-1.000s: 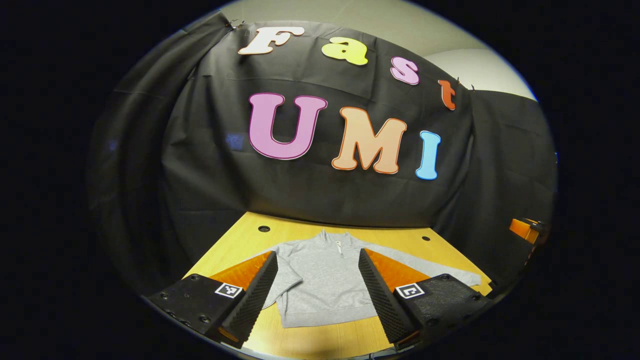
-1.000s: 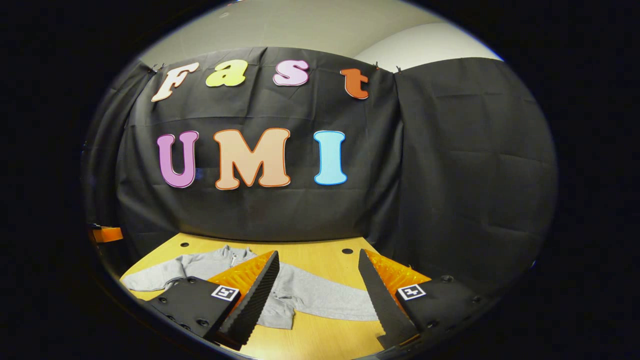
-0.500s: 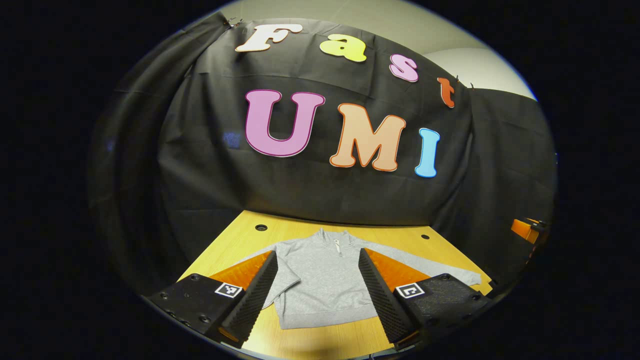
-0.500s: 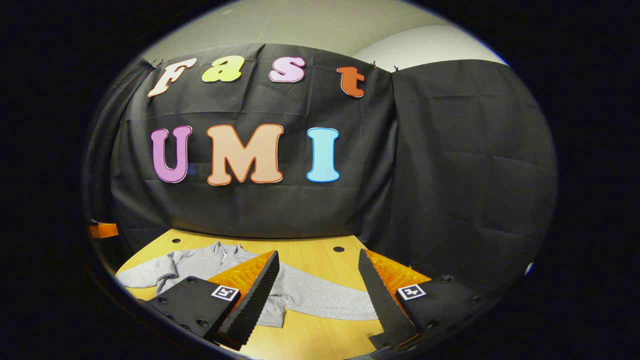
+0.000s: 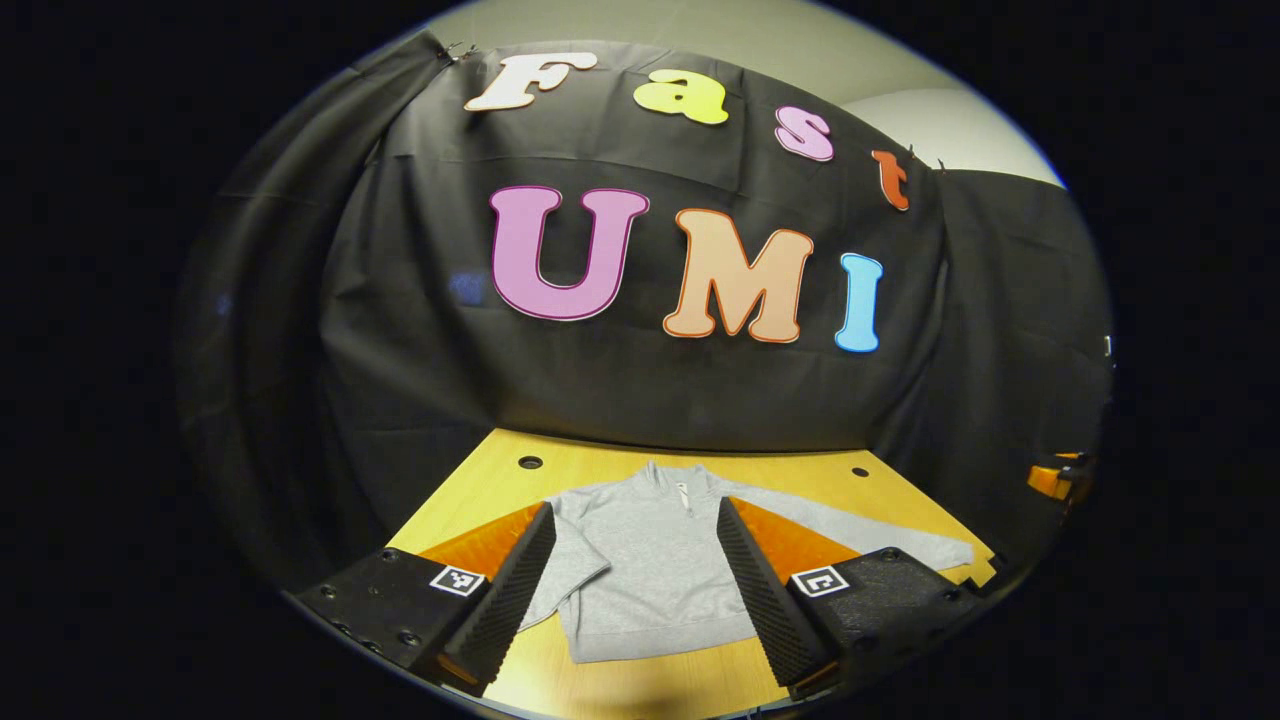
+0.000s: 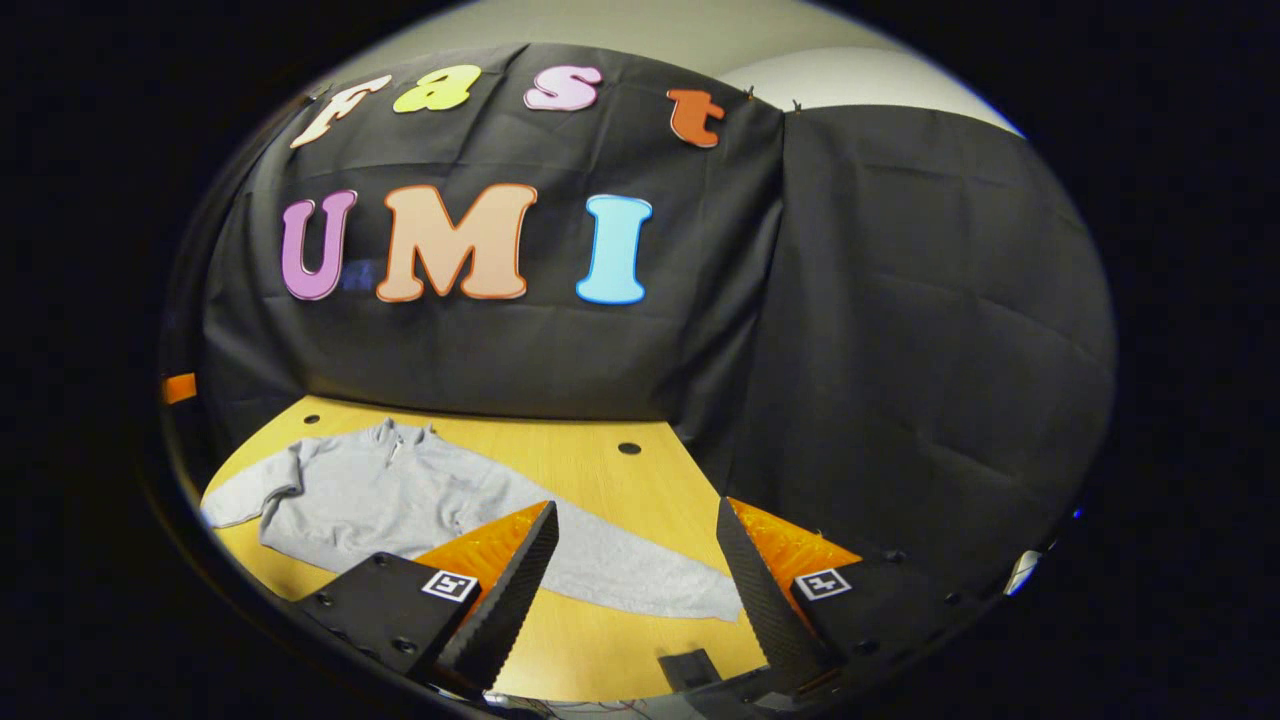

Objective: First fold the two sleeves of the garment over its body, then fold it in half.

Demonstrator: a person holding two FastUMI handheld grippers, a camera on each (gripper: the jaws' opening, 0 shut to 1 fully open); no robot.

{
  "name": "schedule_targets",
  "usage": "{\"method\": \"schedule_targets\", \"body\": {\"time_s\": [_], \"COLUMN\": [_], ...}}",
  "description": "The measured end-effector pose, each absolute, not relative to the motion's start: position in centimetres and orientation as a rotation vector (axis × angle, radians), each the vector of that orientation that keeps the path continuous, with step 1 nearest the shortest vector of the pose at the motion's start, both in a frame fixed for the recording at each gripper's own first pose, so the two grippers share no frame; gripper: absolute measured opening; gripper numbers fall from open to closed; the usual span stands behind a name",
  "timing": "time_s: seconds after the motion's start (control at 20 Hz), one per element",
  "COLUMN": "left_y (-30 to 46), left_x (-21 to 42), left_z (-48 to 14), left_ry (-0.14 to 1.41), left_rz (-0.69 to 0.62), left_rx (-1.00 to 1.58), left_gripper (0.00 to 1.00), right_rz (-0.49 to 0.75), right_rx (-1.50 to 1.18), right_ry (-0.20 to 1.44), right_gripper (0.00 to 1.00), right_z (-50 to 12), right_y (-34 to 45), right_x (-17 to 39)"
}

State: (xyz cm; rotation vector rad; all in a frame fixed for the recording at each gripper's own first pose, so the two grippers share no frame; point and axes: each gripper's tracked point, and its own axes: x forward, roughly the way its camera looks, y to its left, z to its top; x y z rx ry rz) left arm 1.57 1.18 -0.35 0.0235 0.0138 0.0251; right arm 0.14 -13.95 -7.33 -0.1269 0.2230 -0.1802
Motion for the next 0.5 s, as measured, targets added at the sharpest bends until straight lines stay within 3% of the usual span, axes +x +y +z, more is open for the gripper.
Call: {"method": "schedule_targets", "body": {"time_s": [0.5], "left_y": [-0.5], "left_x": [1.3], "left_z": [-1.0], "left_ry": [0.021], "left_rz": [0.041], "left_rx": [0.055], "left_gripper": [0.95], "right_rz": [-0.118], "right_rx": [-0.112], "right_ry": [0.565], "right_gripper": [1.0], "right_z": [-21.3], "right_y": [-22.7], "right_x": [3.9]}}
